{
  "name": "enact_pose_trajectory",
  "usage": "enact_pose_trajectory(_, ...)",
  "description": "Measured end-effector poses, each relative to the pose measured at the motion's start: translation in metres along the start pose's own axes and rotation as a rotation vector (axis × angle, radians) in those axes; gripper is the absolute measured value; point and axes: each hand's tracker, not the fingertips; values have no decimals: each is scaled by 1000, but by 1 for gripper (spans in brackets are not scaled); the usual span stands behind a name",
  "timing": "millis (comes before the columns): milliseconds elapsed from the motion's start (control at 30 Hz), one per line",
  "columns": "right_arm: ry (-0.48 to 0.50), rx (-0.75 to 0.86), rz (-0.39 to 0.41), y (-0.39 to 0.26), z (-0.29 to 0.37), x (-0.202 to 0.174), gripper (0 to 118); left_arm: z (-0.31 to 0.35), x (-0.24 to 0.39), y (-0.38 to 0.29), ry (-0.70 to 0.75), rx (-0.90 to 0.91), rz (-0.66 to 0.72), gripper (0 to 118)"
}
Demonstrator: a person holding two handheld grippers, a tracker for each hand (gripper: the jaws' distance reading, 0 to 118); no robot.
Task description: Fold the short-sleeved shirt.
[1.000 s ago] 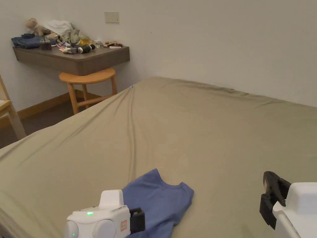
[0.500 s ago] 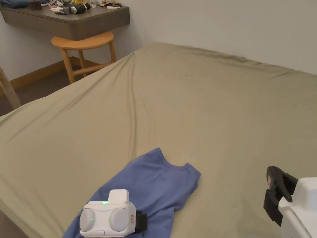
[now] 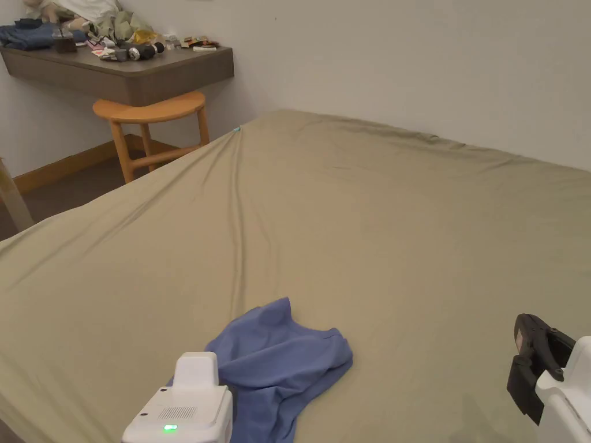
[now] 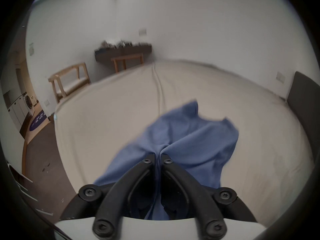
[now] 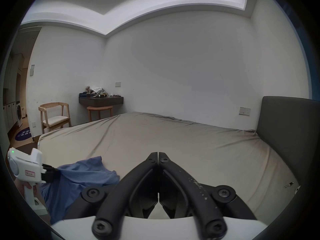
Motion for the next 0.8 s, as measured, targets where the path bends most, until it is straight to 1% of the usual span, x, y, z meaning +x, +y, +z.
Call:
enact_pose_trajectory(100,-24,22,-17,4,15,12,1,39,-1,15,8,153,67,5)
enact_pose_trajectory(167,-44,48,-27,8,28,21,1,62,-4,28,2,292,101,5)
enact_pose_trajectory(233,-74,85,-41,13,42,31,1,95,2,46,-33,443,105,5)
enact_pose_trajectory(300,-95,115,-56,19,57,43,1,118,11,65,-101,522,69,5)
enact_pose_trajectory(433,-150,182,-90,30,95,68,1,170,48,96,-294,677,-1,5)
enact_pose_trajectory(533,-203,225,-104,39,130,89,1,205,83,106,-454,750,-27,5)
enact_pose_trajectory(667,-319,271,-97,39,178,126,1,243,138,109,-715,795,-73,5)
enact_pose_trajectory(733,-380,286,-92,37,204,145,1,255,170,103,-872,786,-103,5)
enact_pose_trajectory(800,-441,291,-89,34,227,162,1,263,204,89,-980,765,-156,5)
